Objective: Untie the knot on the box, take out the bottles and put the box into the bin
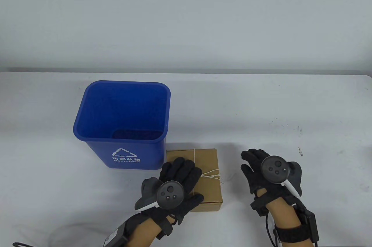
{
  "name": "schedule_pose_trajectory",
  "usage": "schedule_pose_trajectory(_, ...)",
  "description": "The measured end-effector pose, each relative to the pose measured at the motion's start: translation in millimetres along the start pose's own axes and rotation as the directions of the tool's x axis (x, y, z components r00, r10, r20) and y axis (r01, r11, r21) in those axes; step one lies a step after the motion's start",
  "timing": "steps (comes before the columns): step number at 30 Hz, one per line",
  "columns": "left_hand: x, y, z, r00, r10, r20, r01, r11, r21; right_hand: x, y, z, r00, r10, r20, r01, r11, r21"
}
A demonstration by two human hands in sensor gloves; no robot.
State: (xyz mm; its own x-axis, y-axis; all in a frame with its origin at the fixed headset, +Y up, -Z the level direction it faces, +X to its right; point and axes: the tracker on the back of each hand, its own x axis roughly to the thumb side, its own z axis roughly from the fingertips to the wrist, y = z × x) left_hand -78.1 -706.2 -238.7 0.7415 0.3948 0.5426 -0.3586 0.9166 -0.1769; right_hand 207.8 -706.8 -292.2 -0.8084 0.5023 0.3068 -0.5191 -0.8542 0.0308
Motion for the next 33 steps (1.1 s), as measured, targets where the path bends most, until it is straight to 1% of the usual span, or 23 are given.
schedule_pose_trajectory(2, 0.0, 0.0, 0.0, 1.000, 0.000, 0.000, 0.000, 1.000, -0.001, 11.5, 6.8, 0.1, 0.998, -0.008, 0.054, 0.007, 1.000, 0.017)
schedule_pose_trajectory(5, 0.1, -0.1, 0.0, 1.000, 0.002, -0.001, -0.002, 1.000, -0.003, 20.2, 15.7, -2.1, 0.996, -0.033, 0.088, 0.031, 0.999, 0.024)
schedule_pose_trajectory(8, 0.3, 0.1, -0.5, 1.000, 0.005, -0.001, -0.005, 1.000, -0.006, 20.6, 20.8, -5.2, 0.995, -0.057, 0.085, 0.055, 0.998, 0.029)
schedule_pose_trajectory(11, 0.5, 0.2, -0.9, 1.000, 0.005, -0.001, -0.005, 1.000, -0.008, 16.5, 23.4, -8.6, 0.985, -0.159, 0.067, 0.158, 0.987, 0.021)
schedule_pose_trajectory(15, 0.3, 0.4, -1.2, 1.000, 0.009, -0.004, -0.009, 1.000, -0.006, 13.7, 28.4, -11.6, 0.970, -0.239, 0.051, 0.233, 0.967, 0.106)
schedule_pose_trajectory(17, 0.4, 0.2, -1.6, 1.000, 0.012, -0.002, -0.012, 1.000, -0.007, 12.8, 29.8, -11.8, 0.969, -0.244, 0.030, 0.238, 0.962, 0.132)
schedule_pose_trajectory(19, 0.7, 0.1, -1.7, 1.000, 0.008, -0.002, -0.008, 1.000, -0.006, 12.2, 30.0, -12.3, 0.967, -0.254, 0.032, 0.250, 0.963, 0.103)
schedule_pose_trajectory(21, 0.7, 0.2, -1.9, 1.000, 0.009, -0.003, -0.009, 1.000, -0.007, 11.8, 30.3, -12.9, 0.966, -0.257, 0.028, 0.253, 0.962, 0.106)
schedule_pose_trajectory(23, 0.5, 0.2, -2.0, 1.000, 0.011, -0.003, -0.011, 1.000, -0.006, 10.2, 31.4, -13.8, 0.965, -0.260, 0.034, 0.256, 0.963, 0.081)
schedule_pose_trajectory(27, 0.5, 0.3, -2.1, 1.000, 0.012, -0.003, -0.012, 1.000, -0.006, 7.8, 31.8, -15.3, 0.959, -0.280, 0.041, 0.276, 0.957, 0.084)
schedule_pose_trajectory(33, 0.5, 0.3, -2.0, 1.000, 0.004, 0.001, -0.004, 1.000, -0.005, 12.2, 31.1, -15.4, 0.970, -0.226, 0.092, 0.215, 0.969, 0.122)
